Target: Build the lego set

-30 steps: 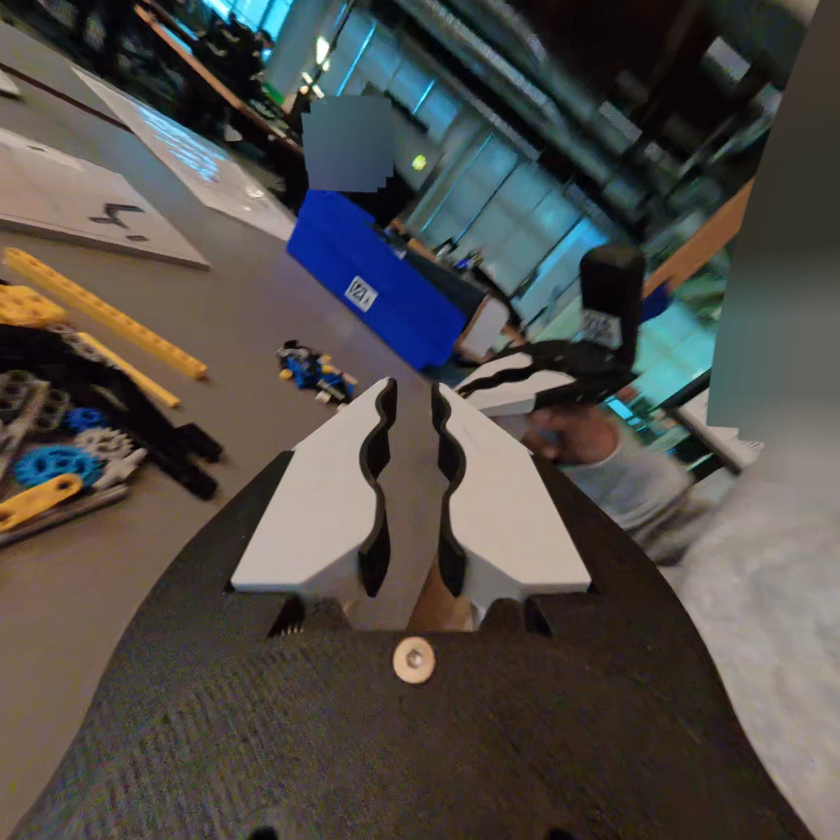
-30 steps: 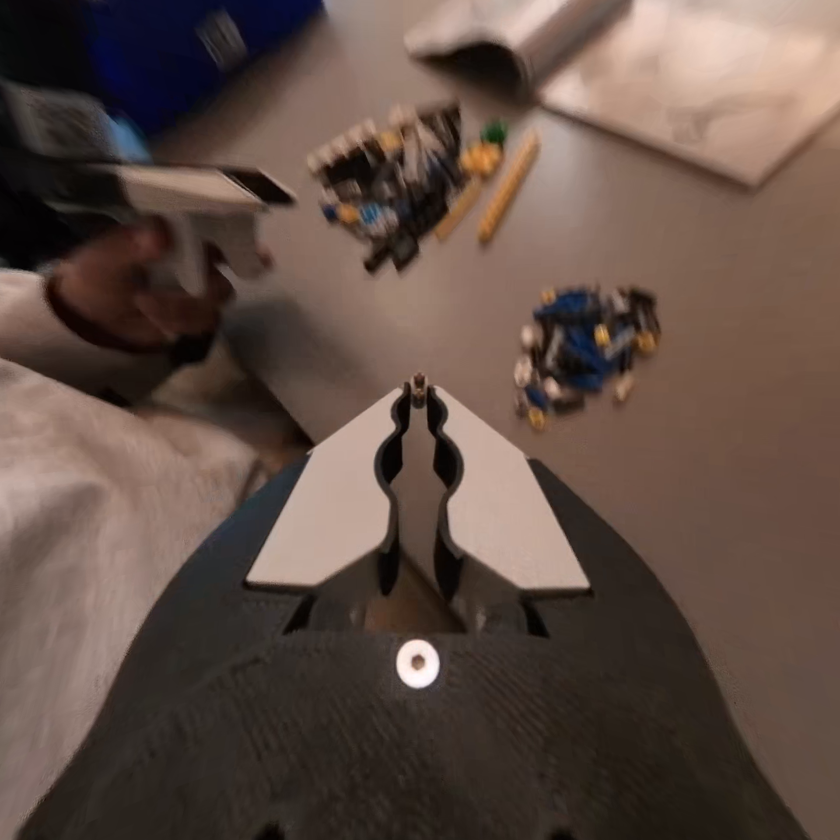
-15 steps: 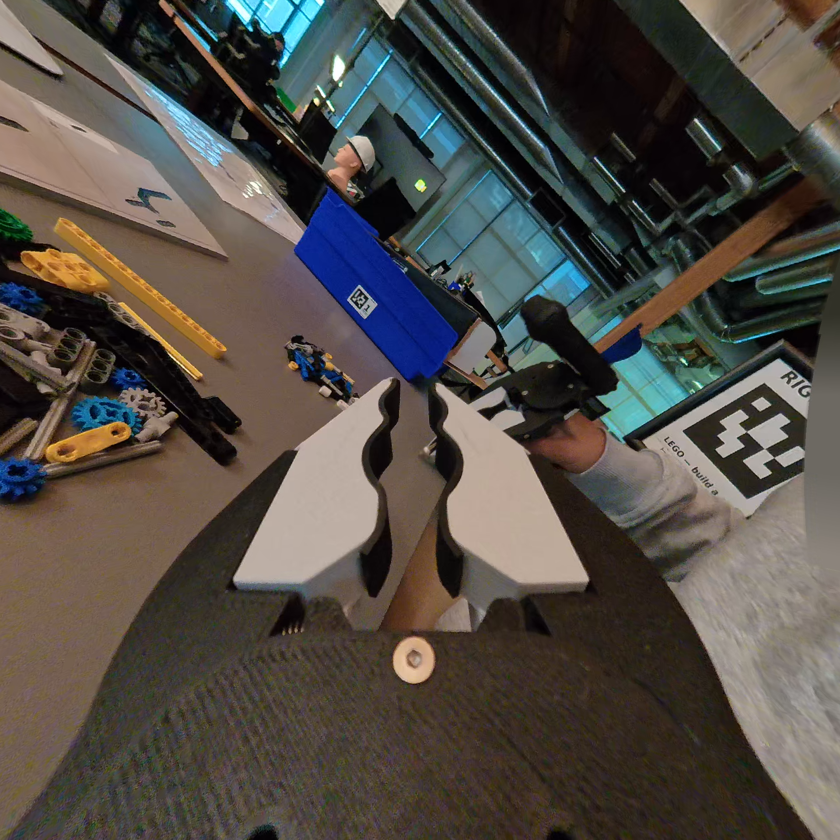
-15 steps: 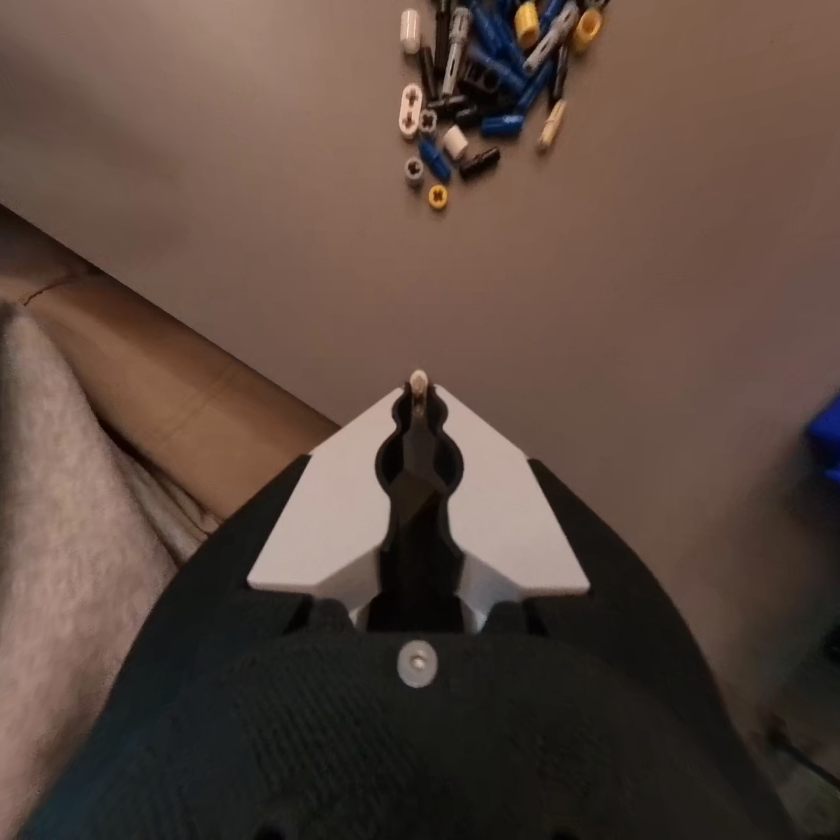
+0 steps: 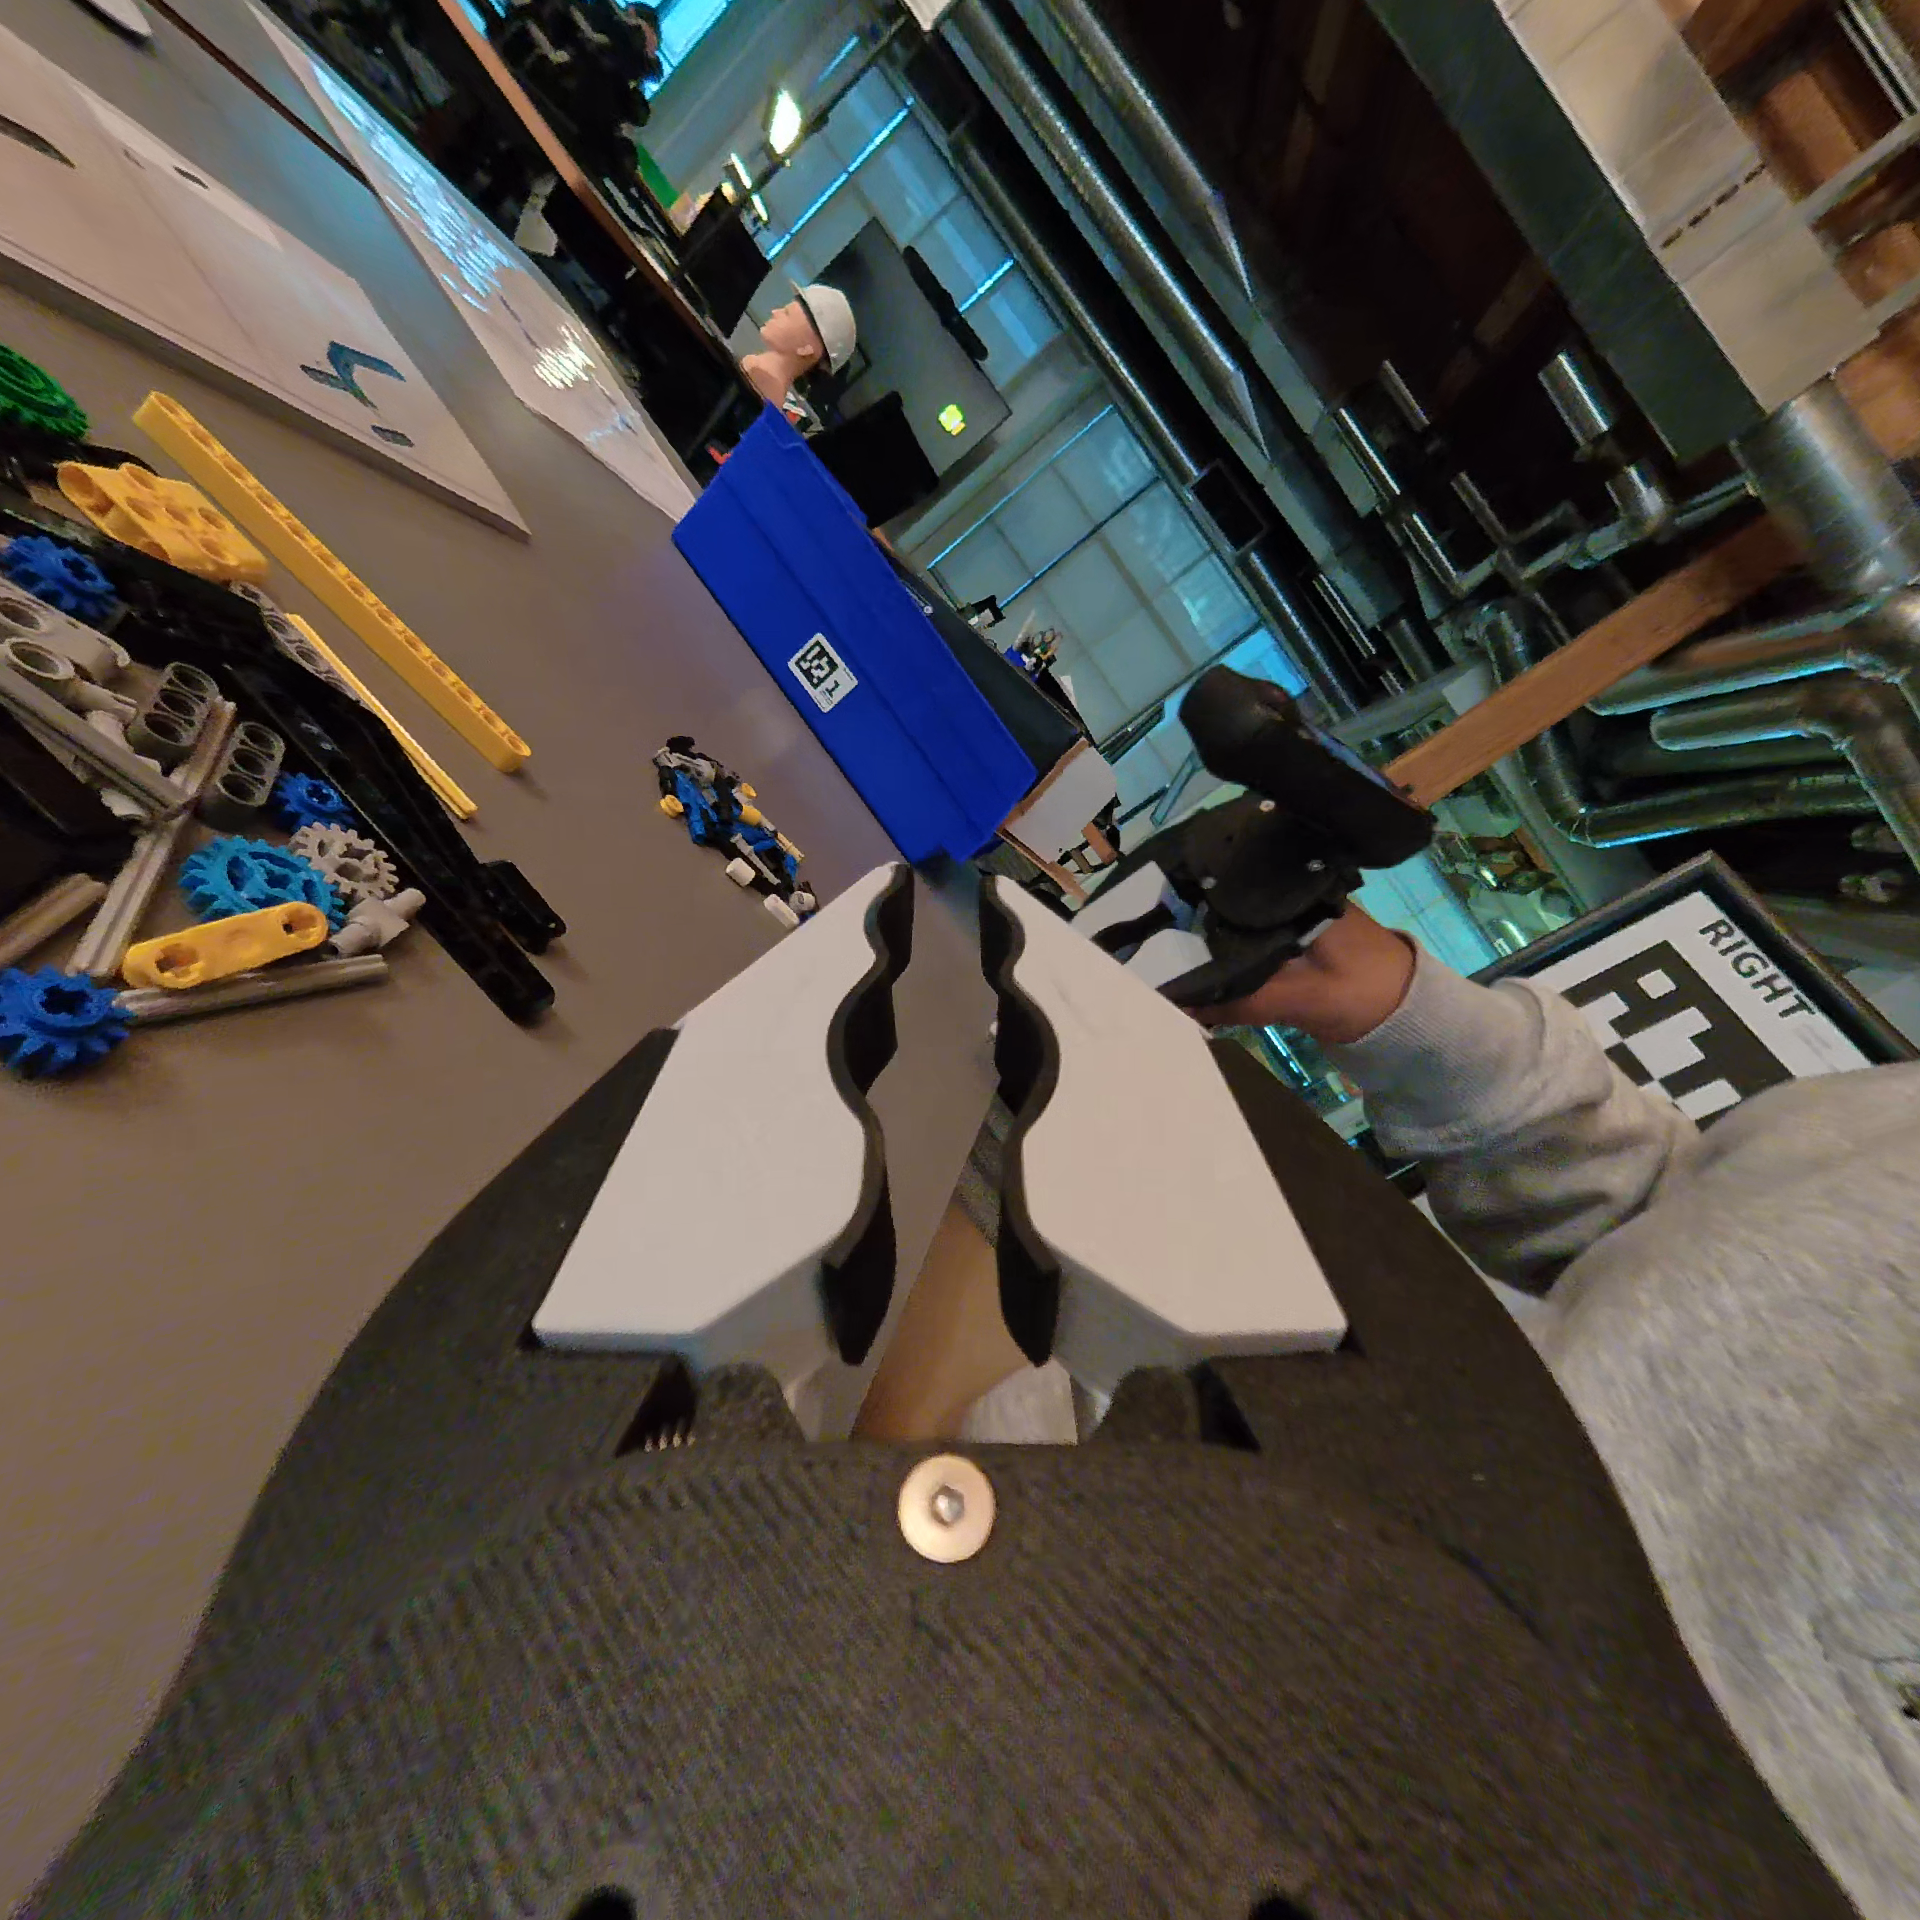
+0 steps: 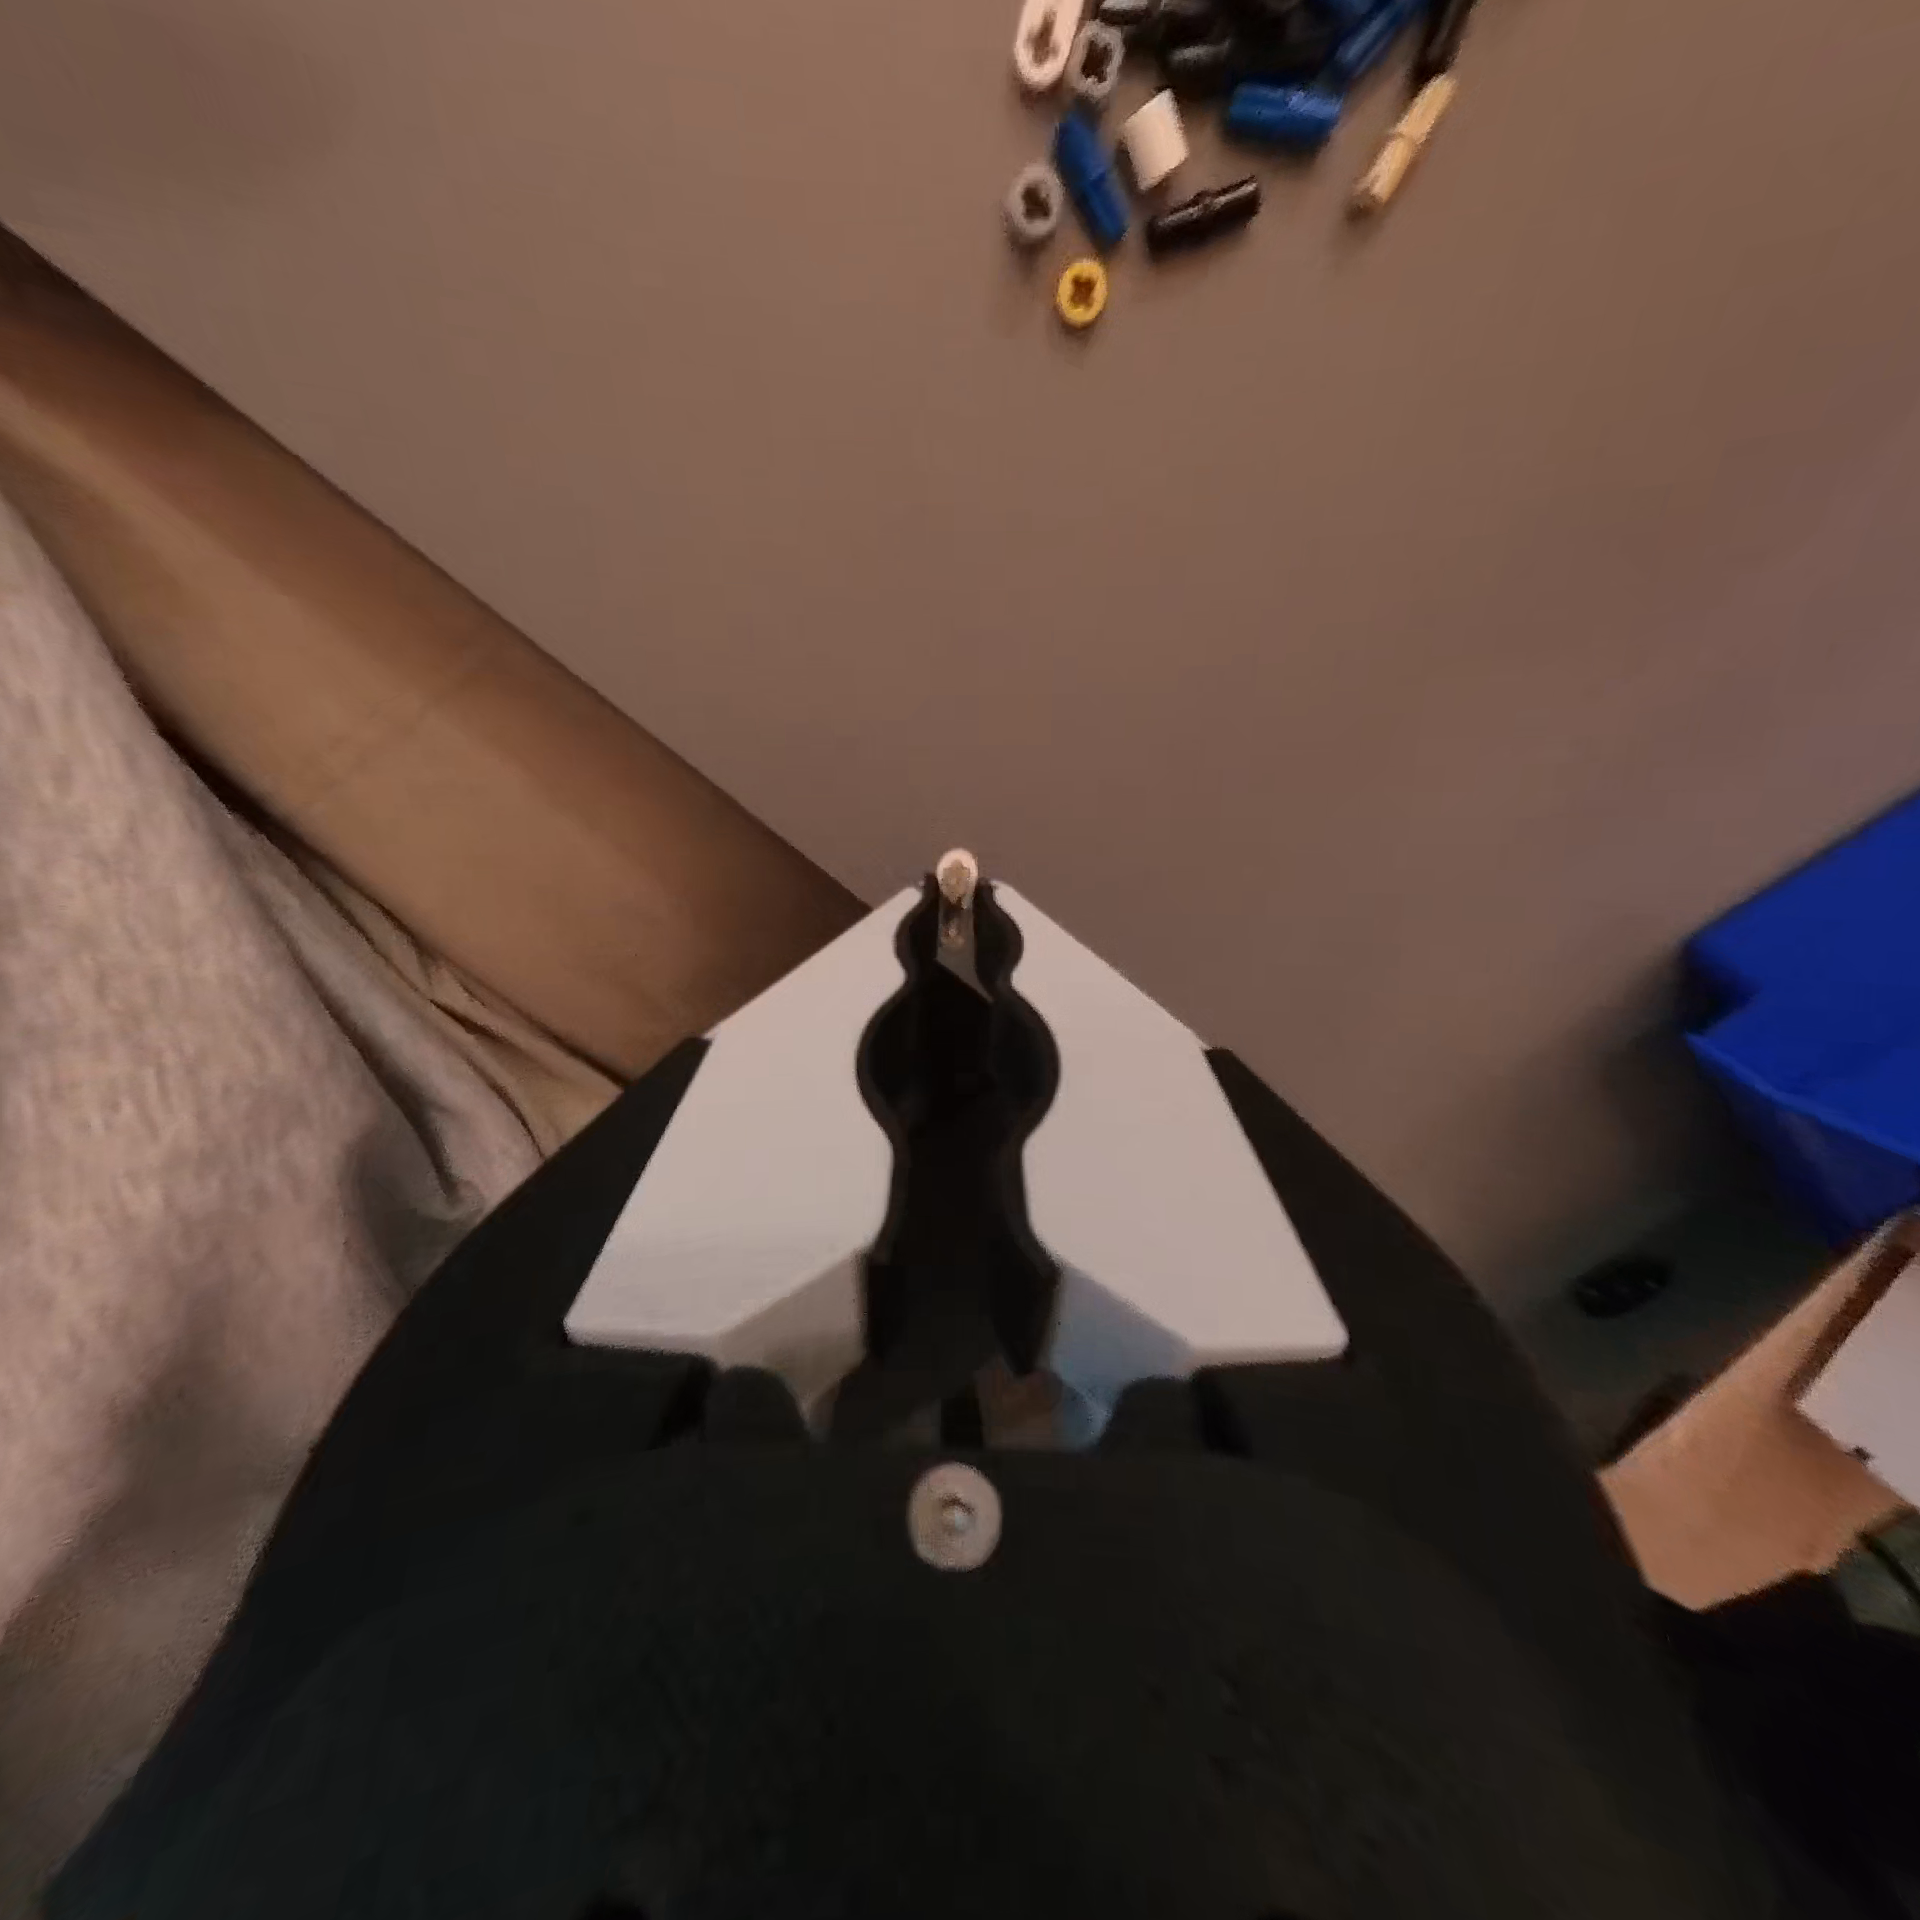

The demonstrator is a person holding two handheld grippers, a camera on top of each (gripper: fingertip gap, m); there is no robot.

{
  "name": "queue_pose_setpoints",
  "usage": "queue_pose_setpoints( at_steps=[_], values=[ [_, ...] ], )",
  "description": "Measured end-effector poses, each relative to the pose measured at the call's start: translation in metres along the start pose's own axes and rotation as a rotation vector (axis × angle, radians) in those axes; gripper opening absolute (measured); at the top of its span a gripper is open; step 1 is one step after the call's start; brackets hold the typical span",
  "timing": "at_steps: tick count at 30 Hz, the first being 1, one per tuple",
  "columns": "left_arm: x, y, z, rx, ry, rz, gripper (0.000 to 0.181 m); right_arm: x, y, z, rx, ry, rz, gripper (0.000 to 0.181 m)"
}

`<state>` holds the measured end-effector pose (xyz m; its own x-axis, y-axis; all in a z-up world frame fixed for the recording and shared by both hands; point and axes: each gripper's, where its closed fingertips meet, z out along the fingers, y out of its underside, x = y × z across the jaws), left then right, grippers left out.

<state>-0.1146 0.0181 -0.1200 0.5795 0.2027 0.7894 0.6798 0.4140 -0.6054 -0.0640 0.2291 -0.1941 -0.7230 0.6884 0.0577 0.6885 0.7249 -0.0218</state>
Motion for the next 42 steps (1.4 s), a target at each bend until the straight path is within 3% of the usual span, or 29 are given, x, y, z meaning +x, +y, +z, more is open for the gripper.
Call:
queue_pose_setpoints(
  at_steps=[1, 4, 9, 12, 17, 27, 31, 38, 42],
  values=[
    [0.0, 0.001, 0.0, -0.003, 0.001, -0.002, 0.011, 0.001, 0.001, 0.004, -0.035, -0.001, -0.021, 0.005],
    [0.0, 0.002, 0.001, -0.011, -0.004, 0.004, 0.011, 0.009, 0.009, 0.018, -0.139, 0.022, -0.091, 0.005],
    [-0.002, 0.0, 0.0, -0.007, -0.008, -0.001, 0.012, 0.01, 0.006, 0.002, -0.169, 0.015, -0.108, 0.005],
    [-0.002, -0.001, -0.001, -0.002, -0.005, -0.014, 0.012, 0.006, 0.013, 0.018, -0.229, 0.0, -0.122, 0.006],
    [-0.003, 0.0, -0.002, -0.005, -0.002, -0.032, 0.012, 0.006, 0.008, 0.006, -0.229, 0.008, -0.133, 0.005],
    [-0.006, -0.002, -0.002, -0.002, -0.009, -0.036, 0.012, 0.005, 0.017, 0.018, -0.319, -0.026, -0.155, 0.005],
    [-0.006, 0.0, -0.002, -0.011, -0.006, -0.05, 0.012, 0.008, 0.01, 0.01, -0.32, -0.008, -0.184, 0.004],
    [-0.009, -0.001, -0.002, -0.012, -0.015, -0.057, 0.012, 0.012, 0.025, 0.001, -0.44, -0.001, -0.224, 0.004],
    [-0.008, -0.001, -0.002, -0.015, -0.008, -0.062, 0.012, 0.012, 0.025, 0.017, -0.529, -0.009, -0.265, 0.002]
  ],
)
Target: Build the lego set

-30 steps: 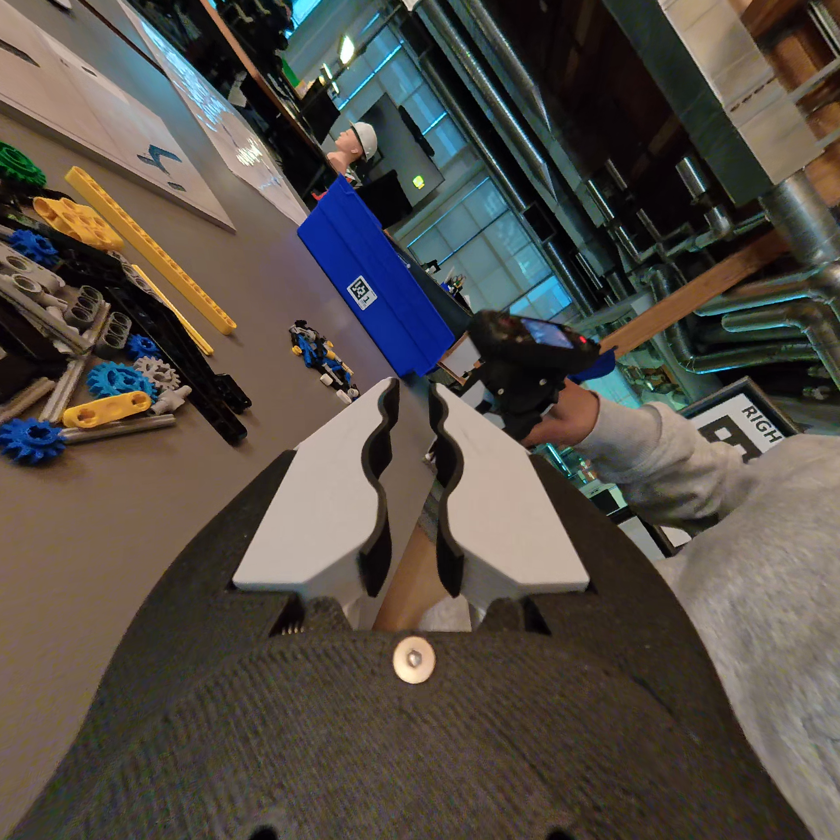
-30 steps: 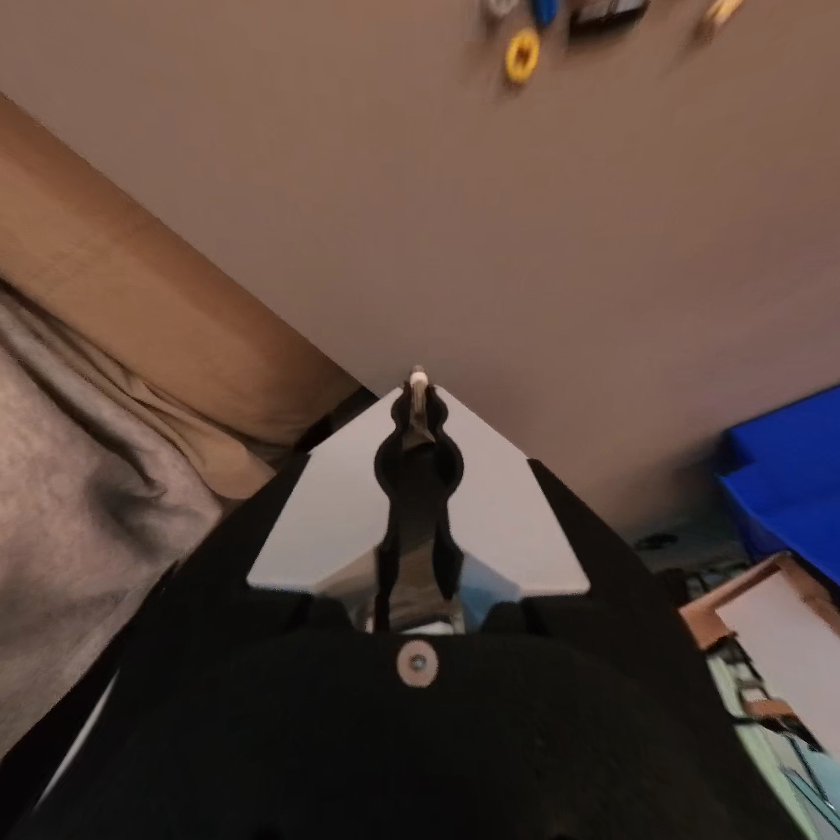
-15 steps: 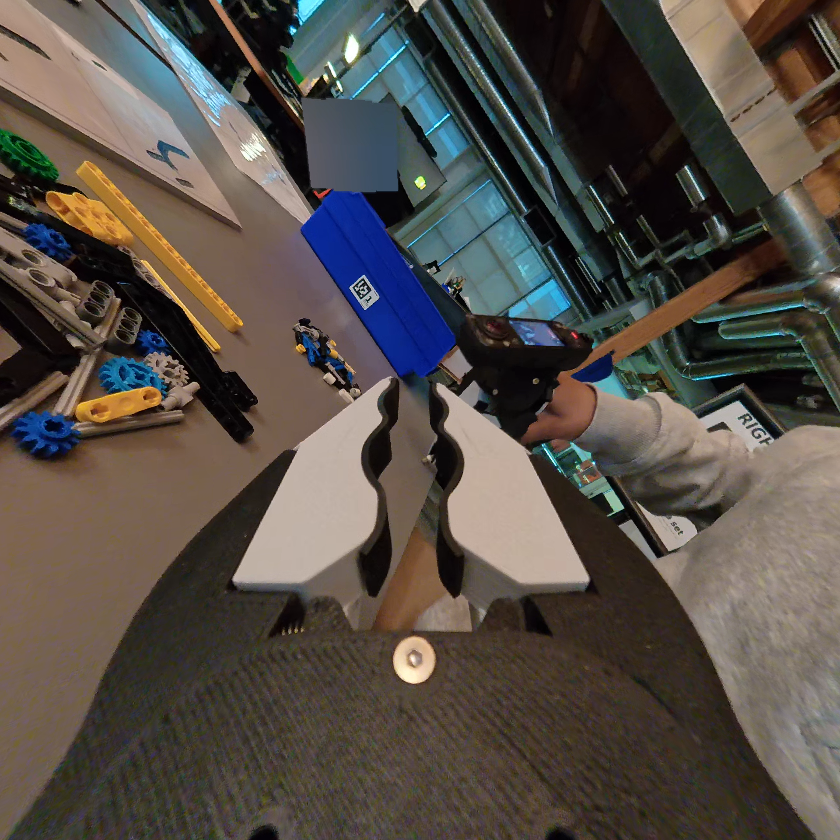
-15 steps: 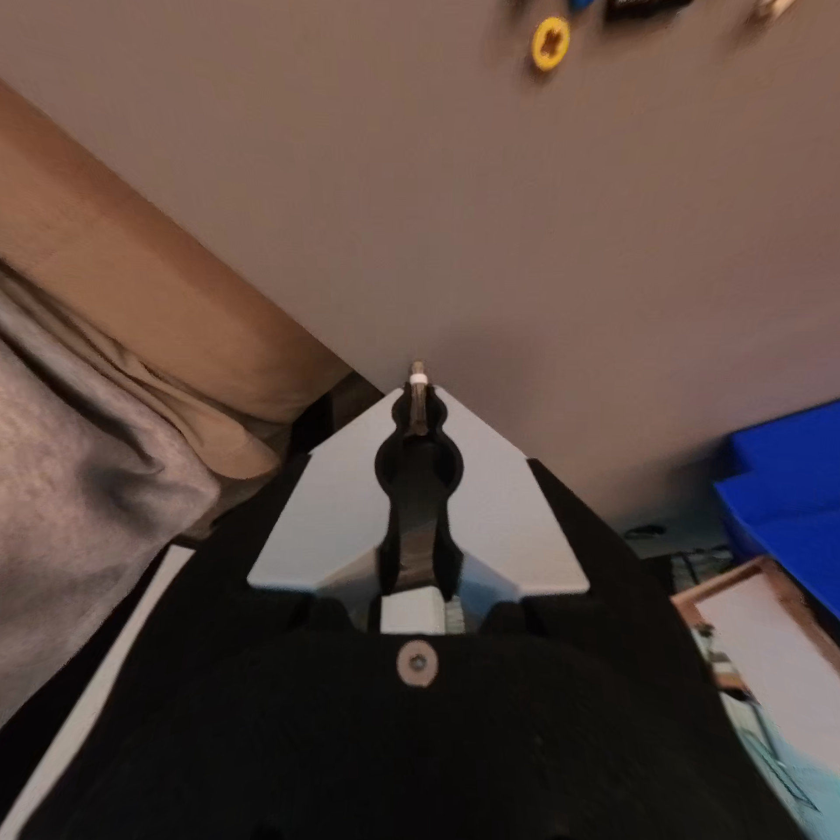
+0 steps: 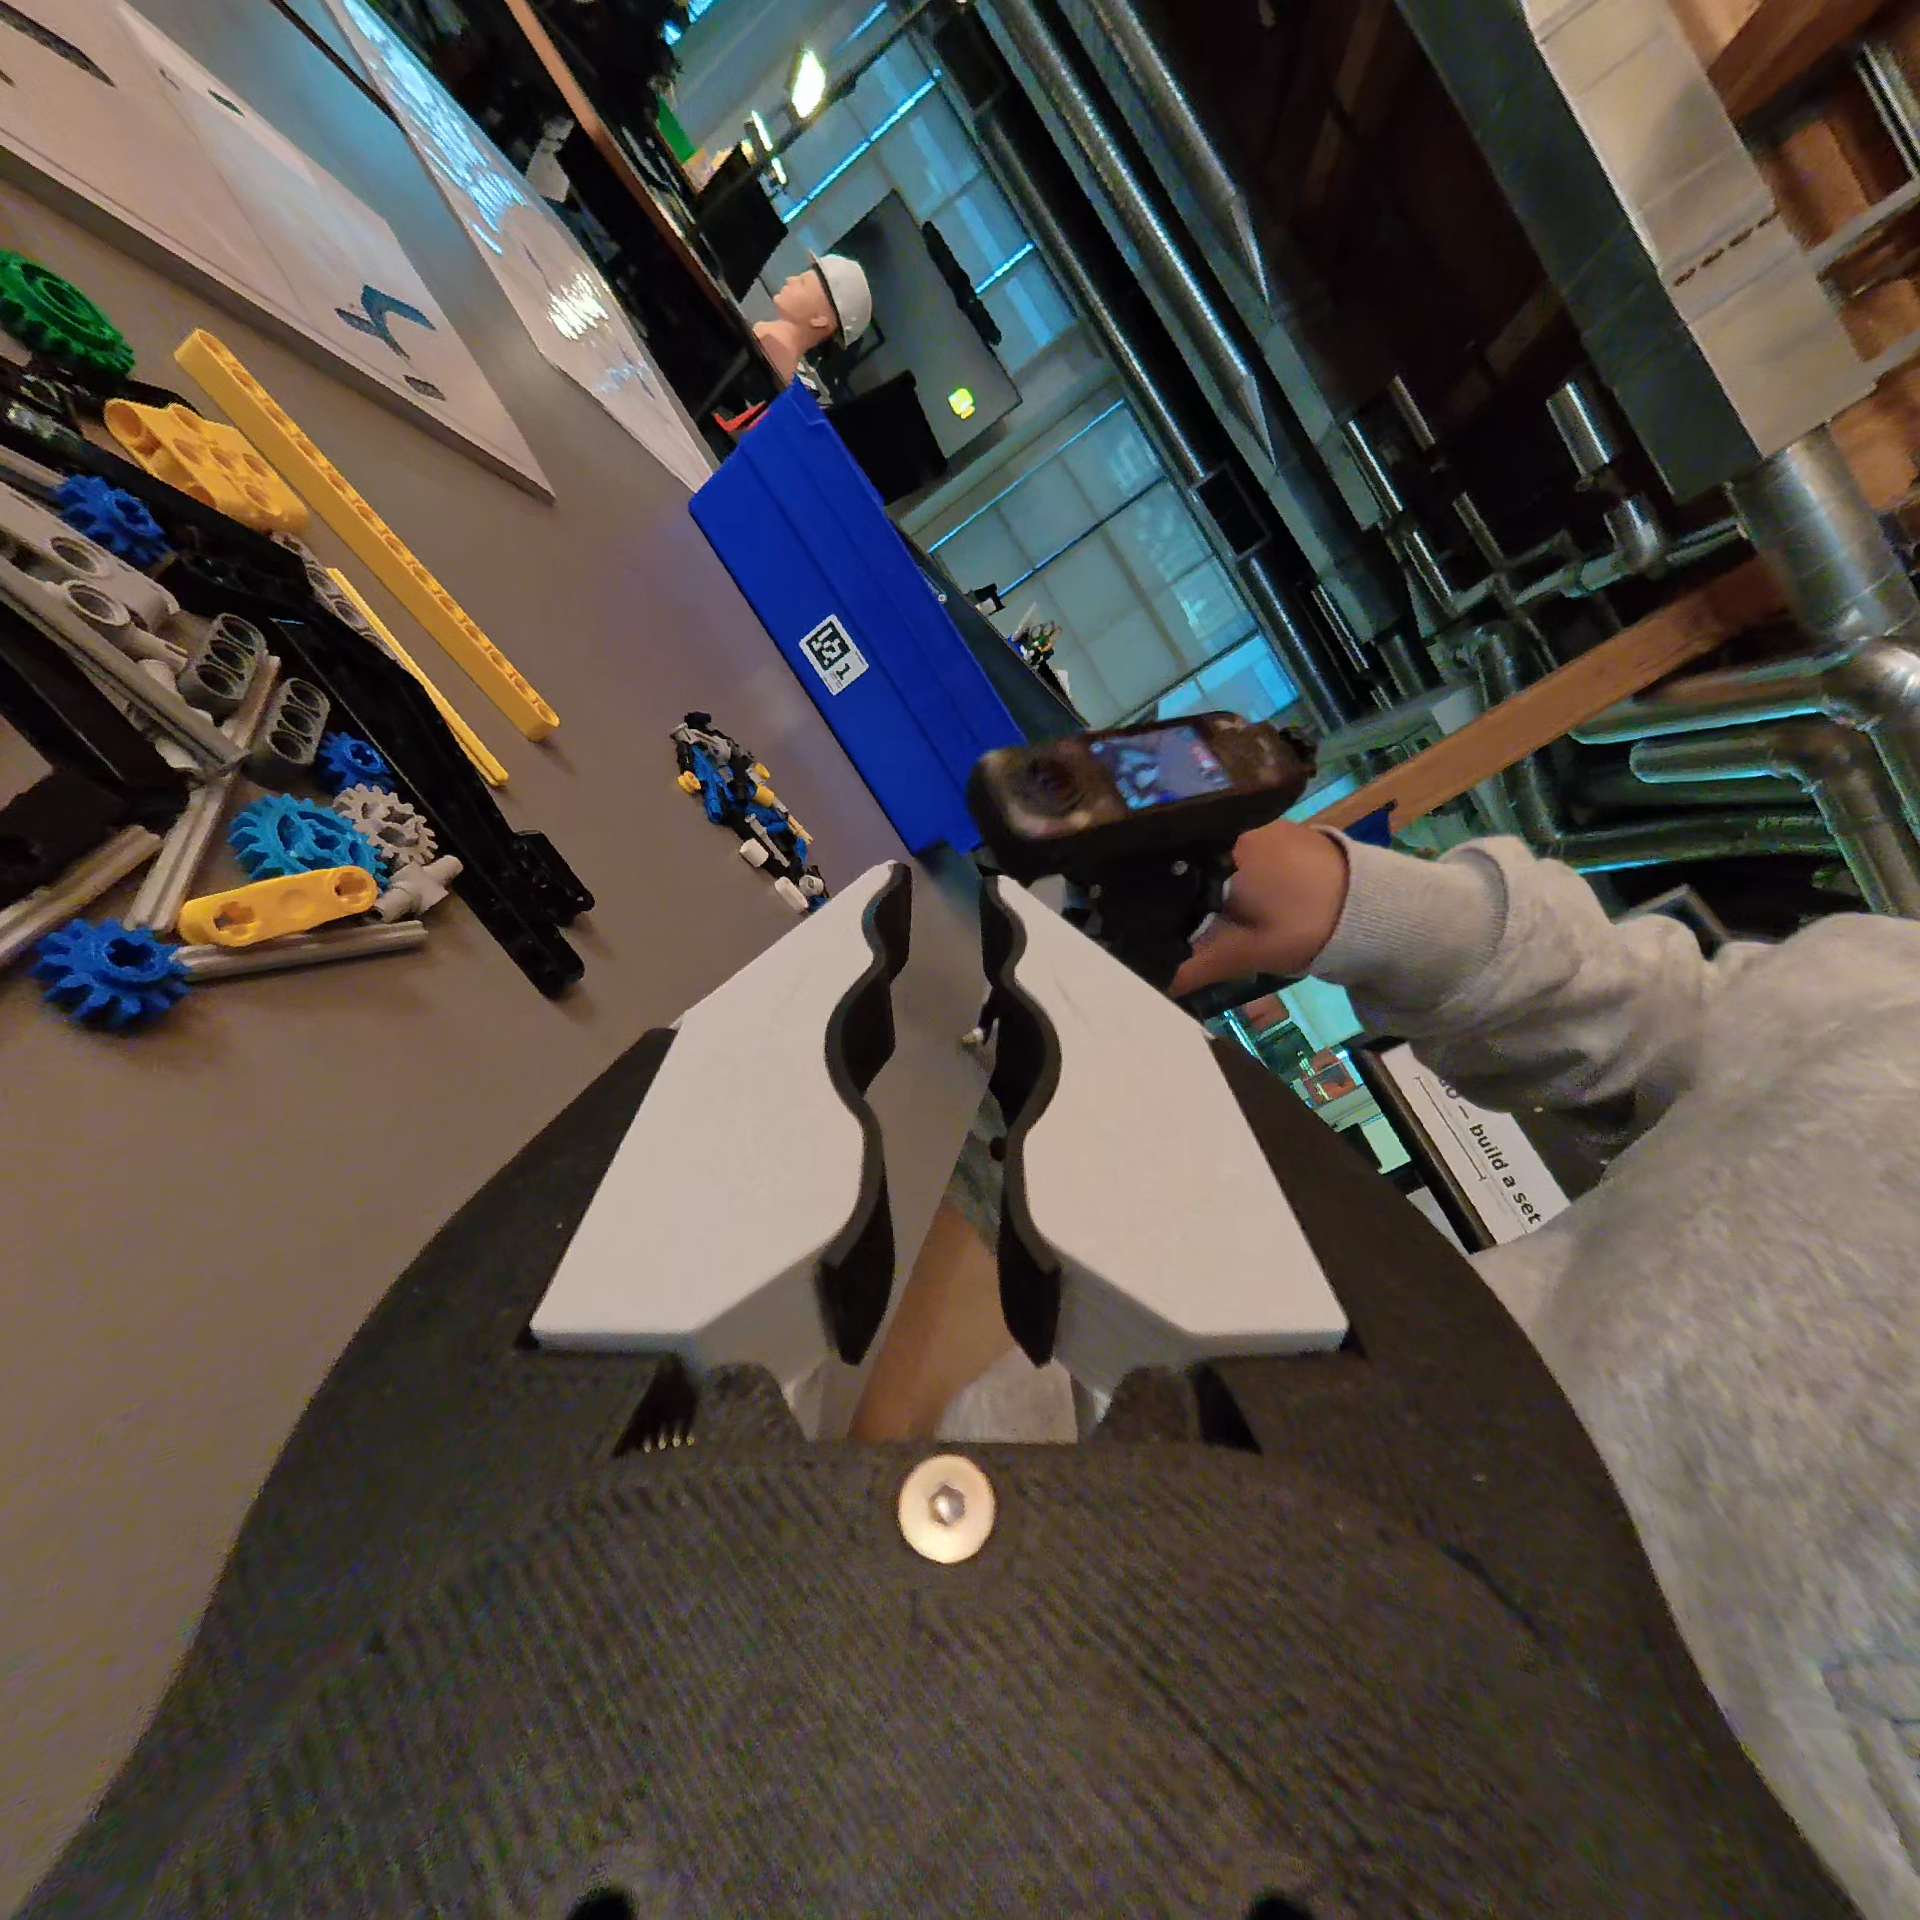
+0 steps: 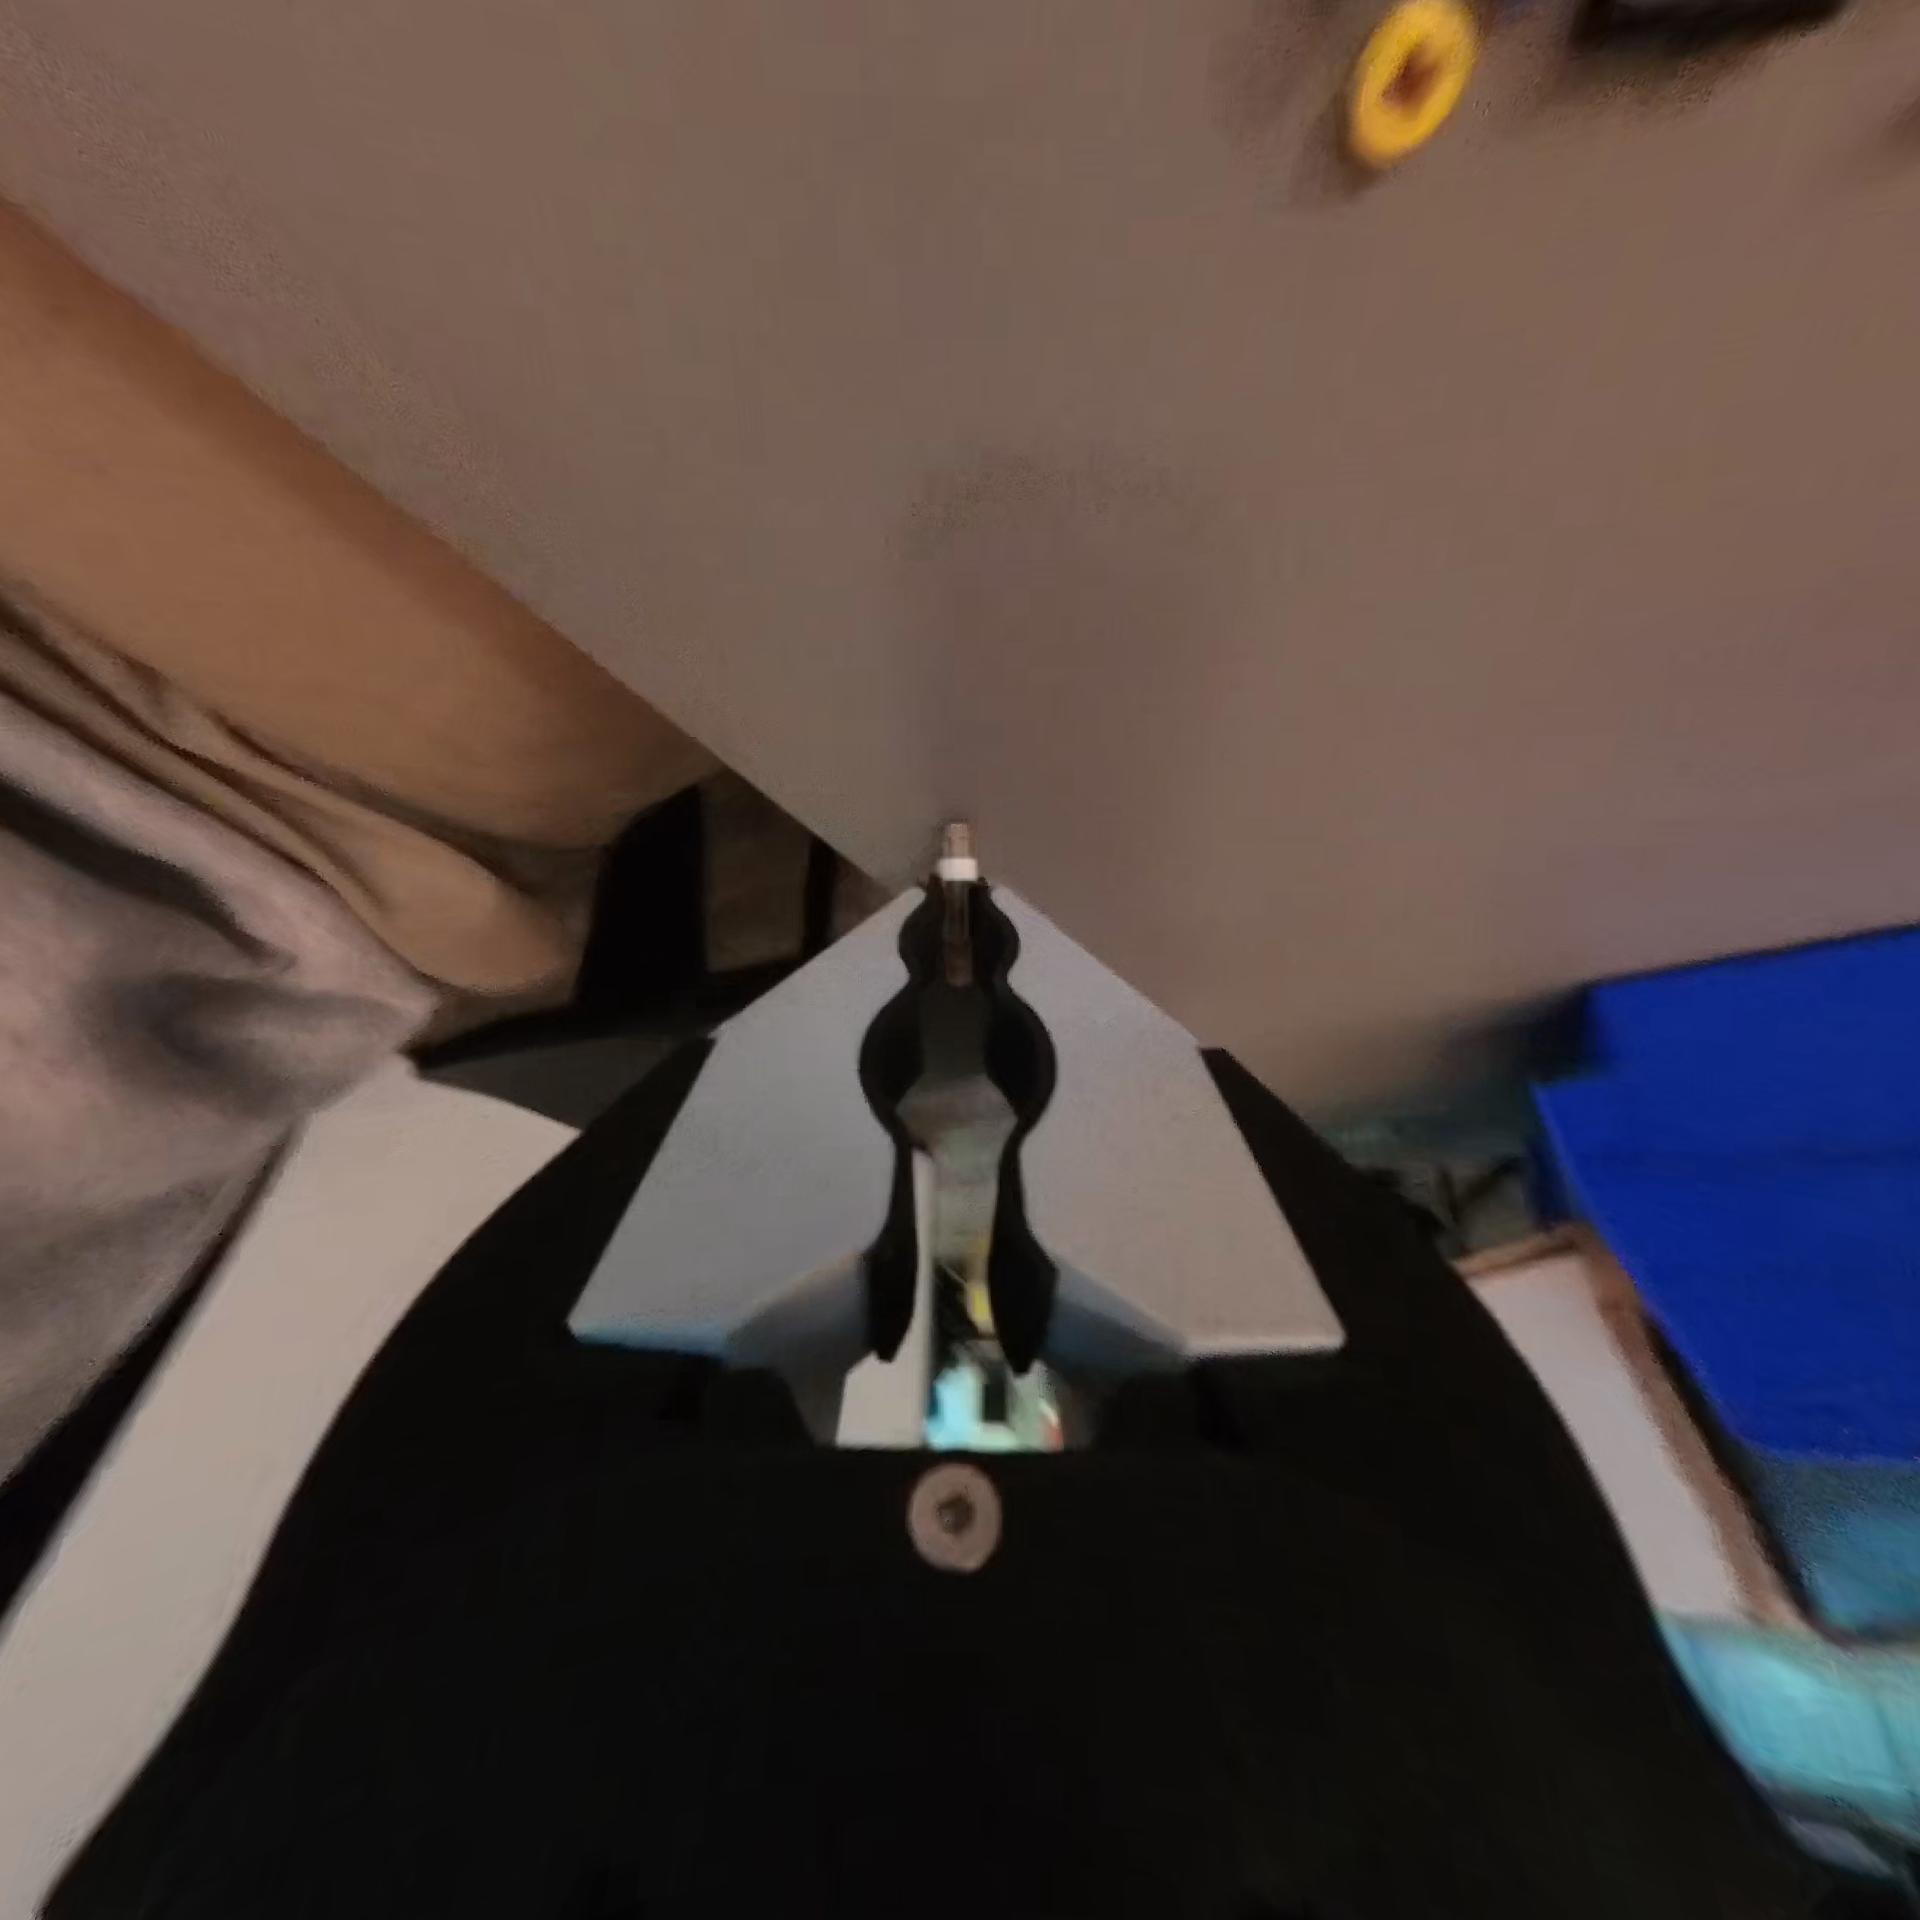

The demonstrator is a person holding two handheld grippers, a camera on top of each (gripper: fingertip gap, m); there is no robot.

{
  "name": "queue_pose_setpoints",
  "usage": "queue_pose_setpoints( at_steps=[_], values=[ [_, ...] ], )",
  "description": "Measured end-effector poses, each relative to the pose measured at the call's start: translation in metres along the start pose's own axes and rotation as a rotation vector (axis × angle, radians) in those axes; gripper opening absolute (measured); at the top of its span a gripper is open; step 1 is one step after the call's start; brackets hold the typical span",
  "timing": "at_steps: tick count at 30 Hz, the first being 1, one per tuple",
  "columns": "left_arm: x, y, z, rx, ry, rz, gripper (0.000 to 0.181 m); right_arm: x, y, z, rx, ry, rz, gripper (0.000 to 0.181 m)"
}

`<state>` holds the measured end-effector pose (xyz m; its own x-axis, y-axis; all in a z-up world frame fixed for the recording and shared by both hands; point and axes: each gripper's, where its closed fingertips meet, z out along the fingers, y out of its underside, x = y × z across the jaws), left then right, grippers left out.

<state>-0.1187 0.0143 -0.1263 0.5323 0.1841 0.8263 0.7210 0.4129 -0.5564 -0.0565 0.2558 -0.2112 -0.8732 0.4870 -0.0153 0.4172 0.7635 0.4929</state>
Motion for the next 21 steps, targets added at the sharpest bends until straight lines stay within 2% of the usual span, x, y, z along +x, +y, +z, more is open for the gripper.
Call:
queue_pose_setpoints(
  at_steps=[1, 3, 7, 10, 14, 17, 21],
  values=[
    [0.0, 0.0, 0.0, -0.003, 0.0, -0.002, 0.012, 0.005, 0.0, 0.0, -0.023, 0.032, -0.031, 0.002],
    [-0.001, 0.0, -0.001, -0.005, -0.002, -0.007, 0.012, -0.001, -0.004, -0.006, 0.001, -0.014, -0.022, 0.002],
    [-0.002, -0.003, -0.002, 0.007, -0.001, -0.014, 0.012, 0.0, -0.001, -0.017, 0.023, -0.009, -0.022, 0.002],
    [-0.002, 0.002, 0.0, -0.023, 0.009, -0.028, 0.014, -0.016, -0.033, -0.034, 0.224, -0.077, -0.04, 0.002],
    [0.007, 0.019, 0.007, -0.114, 0.047, -0.009, 0.018, -0.037, -0.085, -0.073, 0.565, -0.079, -0.12, 0.003],
    [0.028, 0.035, 0.013, -0.194, 0.102, 0.159, 0.024, -0.06, -0.104, -0.097, 0.718, -0.226, -0.092, 0.003],
    [0.033, 0.054, 0.021, -0.242, 0.027, 0.443, 0.038, -0.075, -0.113, -0.128, 0.882, -0.424, -0.04, 0.003]
  ],
)
